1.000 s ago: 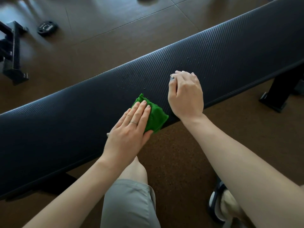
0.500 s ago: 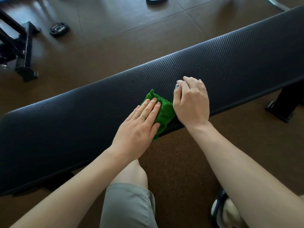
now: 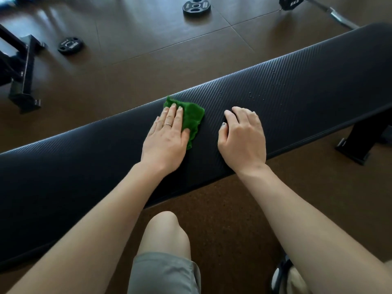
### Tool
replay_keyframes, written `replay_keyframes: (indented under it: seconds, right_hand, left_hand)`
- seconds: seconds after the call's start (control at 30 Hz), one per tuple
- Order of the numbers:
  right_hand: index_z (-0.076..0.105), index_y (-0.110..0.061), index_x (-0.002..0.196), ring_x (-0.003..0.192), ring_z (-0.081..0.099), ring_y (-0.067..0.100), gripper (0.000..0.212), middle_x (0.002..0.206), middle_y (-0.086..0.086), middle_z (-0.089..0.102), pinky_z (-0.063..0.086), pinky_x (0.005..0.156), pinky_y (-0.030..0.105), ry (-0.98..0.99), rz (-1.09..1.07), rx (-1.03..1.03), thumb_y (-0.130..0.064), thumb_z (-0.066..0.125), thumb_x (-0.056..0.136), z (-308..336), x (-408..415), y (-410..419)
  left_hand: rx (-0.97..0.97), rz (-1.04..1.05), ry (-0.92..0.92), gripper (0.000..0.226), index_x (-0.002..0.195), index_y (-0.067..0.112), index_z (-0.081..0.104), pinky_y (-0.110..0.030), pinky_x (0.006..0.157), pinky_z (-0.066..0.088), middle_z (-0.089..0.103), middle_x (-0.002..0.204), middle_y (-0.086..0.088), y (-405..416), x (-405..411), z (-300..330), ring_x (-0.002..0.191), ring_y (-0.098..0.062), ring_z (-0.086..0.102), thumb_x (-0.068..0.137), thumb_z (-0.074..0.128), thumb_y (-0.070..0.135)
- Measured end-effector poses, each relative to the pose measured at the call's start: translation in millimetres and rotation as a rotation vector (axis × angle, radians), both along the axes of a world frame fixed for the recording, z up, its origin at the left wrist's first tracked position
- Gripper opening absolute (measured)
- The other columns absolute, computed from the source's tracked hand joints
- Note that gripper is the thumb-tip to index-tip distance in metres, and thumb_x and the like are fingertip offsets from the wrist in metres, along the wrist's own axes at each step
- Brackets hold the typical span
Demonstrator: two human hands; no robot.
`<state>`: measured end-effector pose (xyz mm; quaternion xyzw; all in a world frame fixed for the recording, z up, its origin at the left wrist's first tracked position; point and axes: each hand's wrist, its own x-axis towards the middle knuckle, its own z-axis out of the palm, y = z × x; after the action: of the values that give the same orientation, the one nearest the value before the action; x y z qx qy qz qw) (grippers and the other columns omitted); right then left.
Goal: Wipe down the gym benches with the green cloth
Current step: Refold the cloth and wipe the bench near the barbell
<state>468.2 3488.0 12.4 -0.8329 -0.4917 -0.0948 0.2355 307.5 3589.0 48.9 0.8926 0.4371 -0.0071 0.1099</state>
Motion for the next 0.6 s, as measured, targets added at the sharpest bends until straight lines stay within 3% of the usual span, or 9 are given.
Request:
replay_keyframes:
  seconds: [0.13, 0.37, 0.47, 0.53, 0.6]
  right_hand:
    - [0.065, -0.007, 0.136, 0.135, 0.053, 0.034, 0.043, 0.141, 0.016, 0.061, 0.036, 0.12, 0.049, -0.001, -0.006, 0.004, -0.027, 0.045, 0.103, 0.3, -1.7, 0.0]
    - [0.068, -0.01, 0.131, 0.131, 0.053, 0.031, 0.036, 0.136, 0.011, 0.064, 0.039, 0.117, 0.048, 0.038, -0.032, 0.034, -0.024, 0.051, 0.102, 3.7, 0.3, 4.0]
    - [0.068, -0.012, 0.132, 0.133, 0.052, 0.029, 0.036, 0.137, 0.008, 0.064, 0.038, 0.118, 0.048, 0.059, -0.035, 0.042, -0.023, 0.052, 0.101, 3.4, 1.4, 4.0]
    - [0.068, -0.014, 0.132, 0.134, 0.052, 0.026, 0.036, 0.137, 0.007, 0.065, 0.038, 0.119, 0.045, 0.078, -0.037, 0.051, -0.023, 0.053, 0.102, 3.0, 1.4, 3.6]
    - [0.068, -0.013, 0.132, 0.134, 0.053, 0.024, 0.035, 0.137, 0.006, 0.065, 0.038, 0.119, 0.044, 0.105, -0.041, 0.073, -0.021, 0.054, 0.101, 3.2, 2.3, 2.5]
  left_hand:
    - [0.026, -0.06, 0.01, 0.062, 0.164, 0.024, -0.004, -0.023, 0.123, -0.013, -0.011, 0.17, 0.006, -51.2, -37.1, 3.2, 0.155, -0.006, -0.016, 0.11, 0.02, 0.044]
    - [0.037, -0.003, -0.019, 0.06, 0.165, 0.022, 0.006, -0.029, 0.127, -0.005, 0.001, 0.173, 0.003, 25.4, 8.8, -4.7, 0.159, -0.012, -0.003, 0.11, 0.021, 0.041]
    - [0.032, 0.087, -0.04, 0.057, 0.163, 0.018, 0.018, -0.036, 0.127, 0.008, 0.02, 0.17, -0.007, 67.6, 43.0, -9.9, 0.157, -0.024, 0.015, 0.11, 0.024, 0.038]
    - [0.021, 0.161, -0.013, 0.054, 0.157, 0.013, 0.028, -0.042, 0.12, 0.022, 0.038, 0.158, -0.016, 86.6, 63.6, -8.2, 0.145, -0.034, 0.033, 0.109, 0.024, 0.036]
    - [0.02, 0.18, 0.015, 0.052, 0.154, 0.009, 0.031, -0.044, 0.115, 0.027, 0.044, 0.15, -0.018, 90.2, 70.7, -7.0, 0.138, -0.037, 0.039, 0.109, 0.023, 0.035]
